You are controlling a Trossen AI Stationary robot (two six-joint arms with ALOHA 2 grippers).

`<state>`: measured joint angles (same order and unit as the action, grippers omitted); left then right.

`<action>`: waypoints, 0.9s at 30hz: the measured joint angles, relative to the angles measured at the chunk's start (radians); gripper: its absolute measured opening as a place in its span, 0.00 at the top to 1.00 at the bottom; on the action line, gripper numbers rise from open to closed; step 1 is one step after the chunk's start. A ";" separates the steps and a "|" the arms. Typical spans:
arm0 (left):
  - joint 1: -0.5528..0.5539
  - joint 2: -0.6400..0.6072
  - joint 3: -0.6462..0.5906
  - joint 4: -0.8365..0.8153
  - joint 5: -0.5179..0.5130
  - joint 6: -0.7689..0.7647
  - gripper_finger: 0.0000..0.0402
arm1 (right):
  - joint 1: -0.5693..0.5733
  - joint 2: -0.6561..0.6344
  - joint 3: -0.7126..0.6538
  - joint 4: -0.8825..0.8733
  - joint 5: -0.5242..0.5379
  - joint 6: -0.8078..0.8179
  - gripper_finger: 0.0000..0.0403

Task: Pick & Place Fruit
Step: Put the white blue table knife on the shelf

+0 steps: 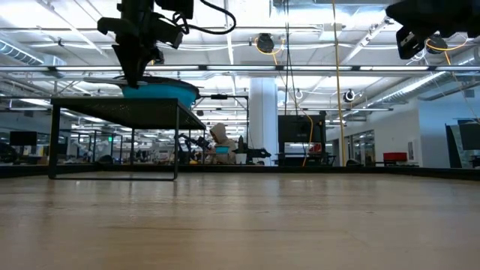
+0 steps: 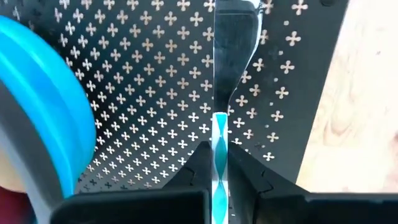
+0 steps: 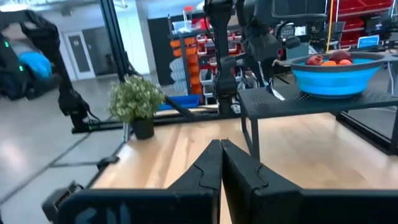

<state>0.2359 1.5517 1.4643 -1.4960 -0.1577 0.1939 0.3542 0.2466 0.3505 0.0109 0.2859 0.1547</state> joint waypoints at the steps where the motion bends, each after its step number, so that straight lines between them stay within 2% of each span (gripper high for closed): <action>1: 0.003 0.000 0.000 0.000 0.000 -0.010 0.94 | 0.000 -0.003 -0.004 -0.003 0.000 -0.012 1.00; 9: 0.014 0.000 0.000 0.000 0.001 -0.016 0.93 | 0.000 -0.005 -0.005 -0.109 0.003 -0.044 1.00; 14: 0.013 0.000 0.000 0.000 0.003 -0.012 0.96 | 0.000 -0.005 -0.005 -0.198 0.082 -0.013 1.00; 19: 0.013 0.000 -0.007 0.005 0.003 -0.011 0.93 | 0.000 -0.005 -0.005 -0.221 0.085 -0.013 1.00; 27: 0.013 0.000 -0.128 0.007 0.000 -0.011 0.95 | 0.000 -0.005 -0.005 -0.222 0.084 -0.006 1.00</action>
<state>0.2493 1.5513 1.3360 -1.4894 -0.1581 0.1834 0.3542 0.2417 0.3450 -0.2111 0.3695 0.1492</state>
